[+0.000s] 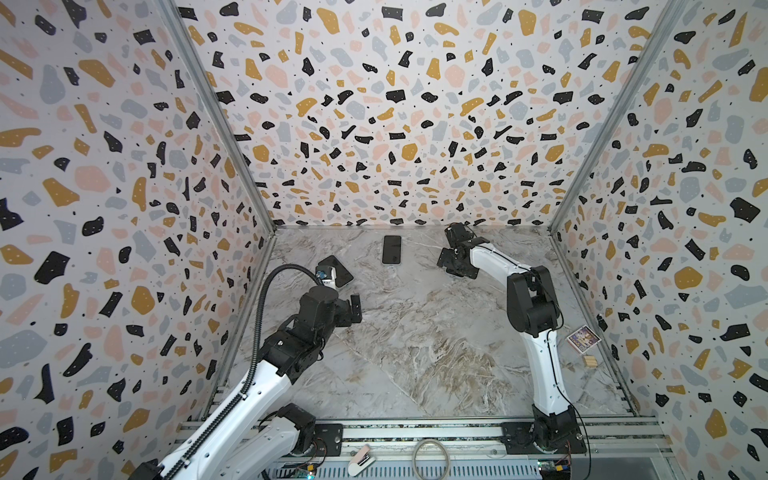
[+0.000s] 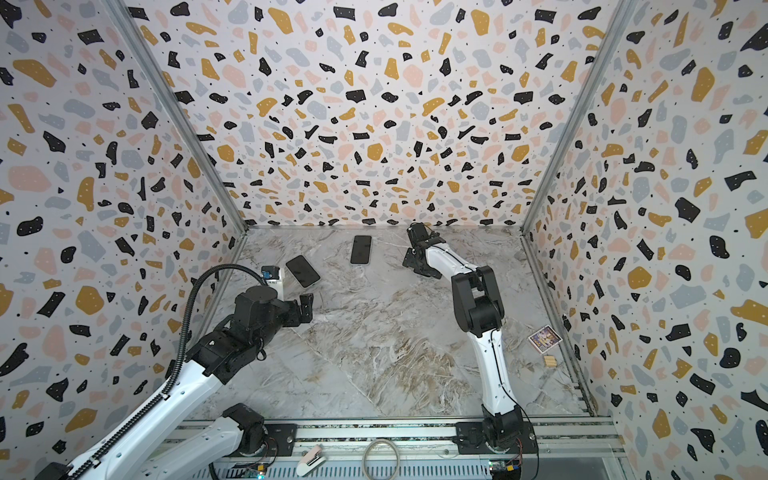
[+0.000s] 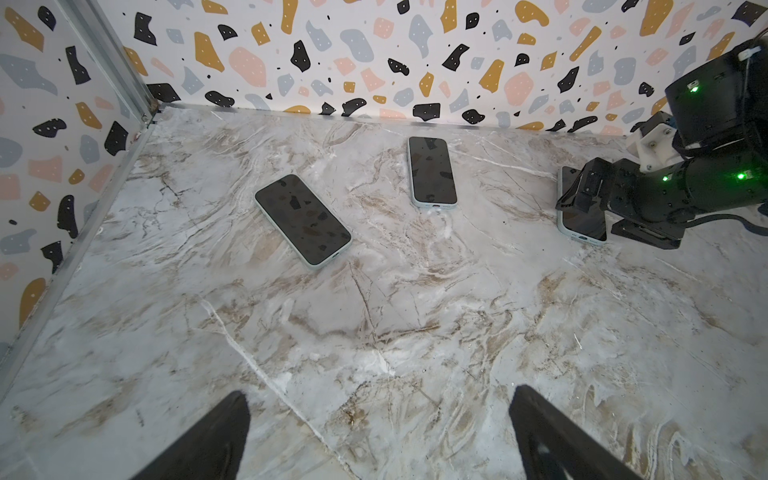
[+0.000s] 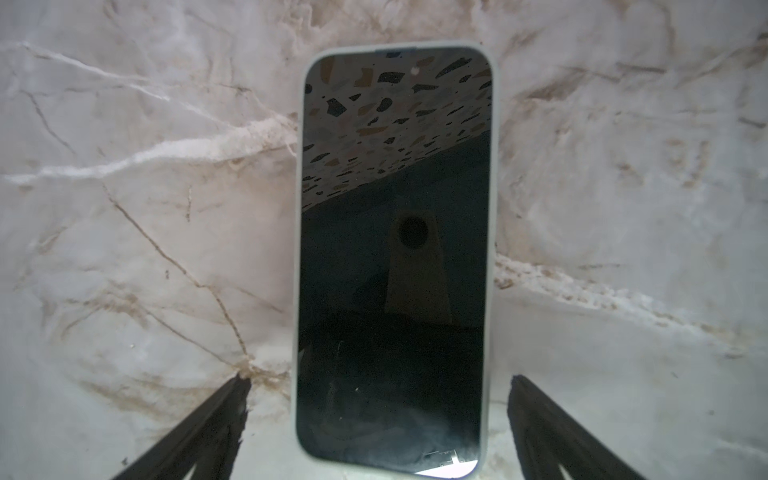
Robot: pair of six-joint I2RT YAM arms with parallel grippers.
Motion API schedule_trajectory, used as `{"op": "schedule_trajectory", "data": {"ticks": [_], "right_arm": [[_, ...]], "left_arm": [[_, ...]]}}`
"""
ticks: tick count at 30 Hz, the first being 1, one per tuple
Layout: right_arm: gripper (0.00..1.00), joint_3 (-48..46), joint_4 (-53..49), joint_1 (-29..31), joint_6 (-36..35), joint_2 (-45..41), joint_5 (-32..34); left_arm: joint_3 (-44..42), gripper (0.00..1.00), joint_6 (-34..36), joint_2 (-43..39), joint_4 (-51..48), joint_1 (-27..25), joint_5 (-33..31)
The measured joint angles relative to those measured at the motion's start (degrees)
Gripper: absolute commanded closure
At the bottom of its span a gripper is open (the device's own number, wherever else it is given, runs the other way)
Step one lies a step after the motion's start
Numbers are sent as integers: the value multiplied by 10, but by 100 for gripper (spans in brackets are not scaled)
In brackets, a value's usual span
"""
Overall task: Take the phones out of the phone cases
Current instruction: 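Lower the right gripper and close it on the mint-cased phone's sides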
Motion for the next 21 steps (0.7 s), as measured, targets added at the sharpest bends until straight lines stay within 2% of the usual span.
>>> {"op": "schedule_trajectory", "data": {"ticks": [7,21], "right_arm": [[1,0,5,0,0,7,8],[8,36,13,-13,-13,36,23]], "left_arm": [[0,0,0,0,0,0,0],[0,0,0,0,0,0,-1]]}}
